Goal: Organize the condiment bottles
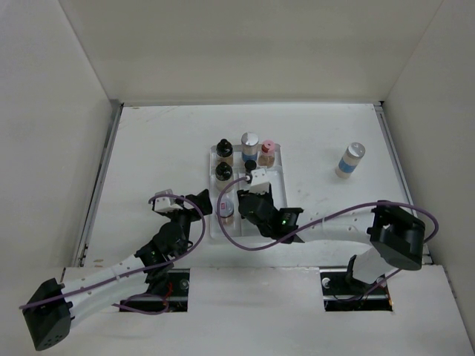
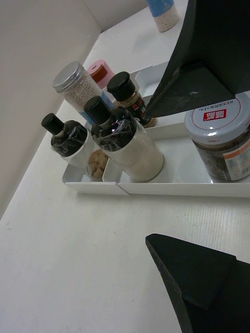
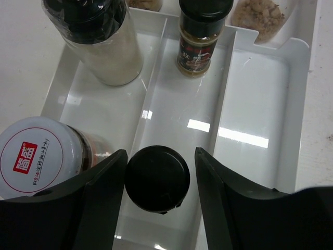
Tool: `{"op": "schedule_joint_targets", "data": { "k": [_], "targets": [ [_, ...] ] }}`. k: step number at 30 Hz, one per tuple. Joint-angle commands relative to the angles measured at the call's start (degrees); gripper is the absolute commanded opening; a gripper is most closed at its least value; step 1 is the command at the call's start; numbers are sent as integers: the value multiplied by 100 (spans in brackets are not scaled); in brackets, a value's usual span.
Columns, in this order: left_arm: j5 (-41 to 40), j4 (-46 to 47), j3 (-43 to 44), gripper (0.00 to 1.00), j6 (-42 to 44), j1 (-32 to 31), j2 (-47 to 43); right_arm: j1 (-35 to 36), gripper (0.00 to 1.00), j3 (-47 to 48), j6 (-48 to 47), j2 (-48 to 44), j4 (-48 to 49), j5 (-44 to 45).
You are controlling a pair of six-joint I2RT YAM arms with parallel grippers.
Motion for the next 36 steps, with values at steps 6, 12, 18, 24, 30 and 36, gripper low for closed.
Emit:
{"op": "schedule_joint_targets", "data": {
  "k": [6,12,18,24,30,36],
  "targets": [
    [40,261,-309,98,44,63,-39,-130,75,-271,47,-1287,-4,62],
    [40,261,-309,98,44,72,-47,-1480,82,-334,-172,-2853,-188,-534],
    [84,270,-362,98,44,81,-179,-4038,100,281,-462,-2733,-971,-395],
    [154,270,-380,98,62,90,-232,-5499,100,1142,-849,-1538,-1209,-833],
    [251,270,-406,98,71,142,-294,-5975,100,1267,-1087,-983,-1323,-984],
    [304,270,-397,98,79,178,-302,-6125,100,1143,-955,-702,-1296,-913]
  ]
}}
